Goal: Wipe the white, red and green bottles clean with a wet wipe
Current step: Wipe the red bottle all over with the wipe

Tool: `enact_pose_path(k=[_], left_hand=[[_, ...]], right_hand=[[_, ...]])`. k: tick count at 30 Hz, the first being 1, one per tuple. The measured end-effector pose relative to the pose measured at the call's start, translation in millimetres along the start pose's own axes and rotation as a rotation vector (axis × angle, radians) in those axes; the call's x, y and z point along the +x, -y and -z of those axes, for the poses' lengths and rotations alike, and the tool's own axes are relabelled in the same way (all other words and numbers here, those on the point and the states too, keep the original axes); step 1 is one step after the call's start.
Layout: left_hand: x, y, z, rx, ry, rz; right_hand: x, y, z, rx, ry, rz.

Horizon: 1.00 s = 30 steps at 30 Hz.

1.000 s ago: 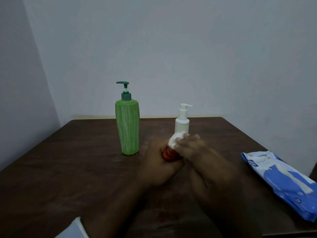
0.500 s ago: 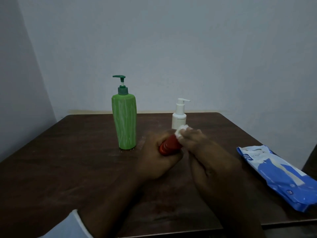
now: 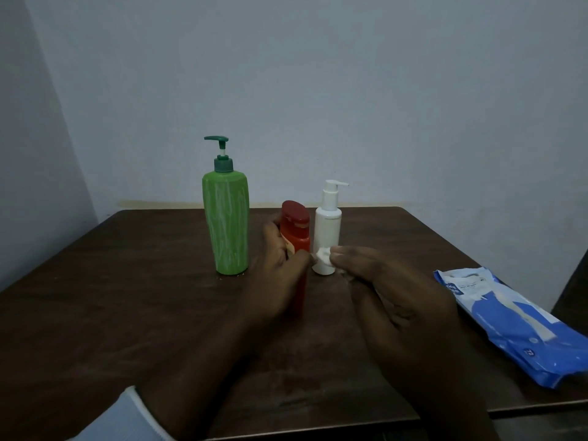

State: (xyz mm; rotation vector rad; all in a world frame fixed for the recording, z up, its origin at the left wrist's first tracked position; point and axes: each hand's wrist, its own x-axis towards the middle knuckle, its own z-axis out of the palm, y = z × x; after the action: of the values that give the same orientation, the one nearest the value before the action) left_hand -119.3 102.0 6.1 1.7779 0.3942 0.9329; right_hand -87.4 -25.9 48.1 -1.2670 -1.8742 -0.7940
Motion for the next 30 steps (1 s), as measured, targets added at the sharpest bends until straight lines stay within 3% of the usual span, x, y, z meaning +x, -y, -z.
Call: enact_pose_path(k=[1,2,9,17,22,30], left_hand=[[1,0,0,-0.013,0.008,0.018],[2,0,-1,-0.016,-0.008,0.026],[12,5,-1,-0.011,-0.206,-0.007],[8,0,-1,-0.013,-0.075,0.047],[8,4,-3,-0.031,-0.065,0.041],[8,-6,-4,0.125,-0.114,-0.084]], right_hand=[[-27,-1,24,0.078,0.030,-0.086],[-34,-18,31,0.083,-0.160,-0.327],[-43,-28,34,0.075,-0.192,-0.344],[-49,-37,27,0.043,-0.176,-0.349],[-19,-42,6,-0.075,-0.278,-0.306],[14,-60,-18,-0.168,0.047,-0.181]])
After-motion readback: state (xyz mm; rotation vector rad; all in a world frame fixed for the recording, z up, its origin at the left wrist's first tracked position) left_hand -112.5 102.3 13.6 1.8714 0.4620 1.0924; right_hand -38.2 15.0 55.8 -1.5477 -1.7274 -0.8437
